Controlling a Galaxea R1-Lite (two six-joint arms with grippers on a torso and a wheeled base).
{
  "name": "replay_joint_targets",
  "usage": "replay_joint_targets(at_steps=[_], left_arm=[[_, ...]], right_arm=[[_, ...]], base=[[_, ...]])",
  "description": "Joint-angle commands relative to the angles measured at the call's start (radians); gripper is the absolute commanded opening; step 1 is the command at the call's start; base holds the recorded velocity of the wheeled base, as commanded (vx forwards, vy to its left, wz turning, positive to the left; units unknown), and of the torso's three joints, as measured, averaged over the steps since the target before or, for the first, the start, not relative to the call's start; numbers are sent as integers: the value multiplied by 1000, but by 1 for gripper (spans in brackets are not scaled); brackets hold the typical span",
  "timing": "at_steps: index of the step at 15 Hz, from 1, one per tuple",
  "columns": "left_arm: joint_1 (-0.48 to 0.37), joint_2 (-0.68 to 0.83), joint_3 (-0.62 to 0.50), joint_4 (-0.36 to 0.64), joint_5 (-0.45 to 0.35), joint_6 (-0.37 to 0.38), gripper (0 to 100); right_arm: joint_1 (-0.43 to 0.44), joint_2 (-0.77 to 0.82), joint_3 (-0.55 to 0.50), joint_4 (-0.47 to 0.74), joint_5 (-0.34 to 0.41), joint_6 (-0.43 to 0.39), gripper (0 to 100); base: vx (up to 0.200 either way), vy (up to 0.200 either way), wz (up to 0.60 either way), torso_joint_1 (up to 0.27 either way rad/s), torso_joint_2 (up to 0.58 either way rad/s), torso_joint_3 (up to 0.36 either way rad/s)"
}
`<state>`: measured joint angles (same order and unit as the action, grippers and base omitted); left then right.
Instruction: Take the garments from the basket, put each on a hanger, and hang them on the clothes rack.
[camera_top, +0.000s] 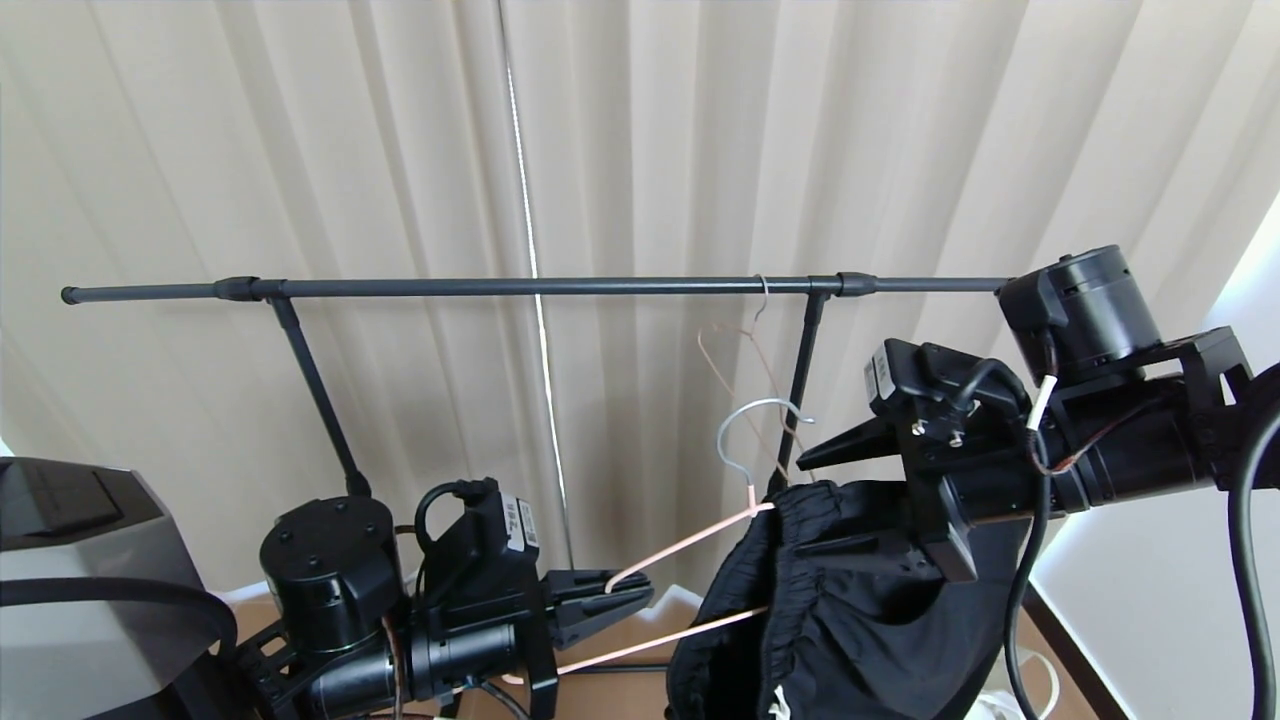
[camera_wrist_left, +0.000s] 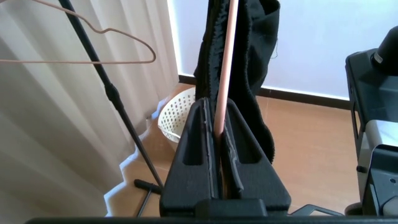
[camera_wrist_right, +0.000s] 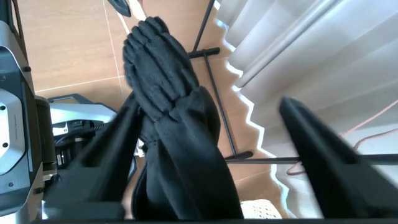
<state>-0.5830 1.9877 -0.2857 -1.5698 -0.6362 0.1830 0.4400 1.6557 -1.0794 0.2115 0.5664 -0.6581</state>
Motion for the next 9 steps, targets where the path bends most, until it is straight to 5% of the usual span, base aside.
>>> replay_joint_targets(at_steps=[1,9], left_arm=[[0,-1,0,-1,1,0,0],[9,2,-7,-1,0,20,0]], right_arm=[[0,1,3,0,1,0,0],[2,-11,19,0,4,2,0]], base=[[0,0,0,0,0,0],[0,0,0,0,0,0]])
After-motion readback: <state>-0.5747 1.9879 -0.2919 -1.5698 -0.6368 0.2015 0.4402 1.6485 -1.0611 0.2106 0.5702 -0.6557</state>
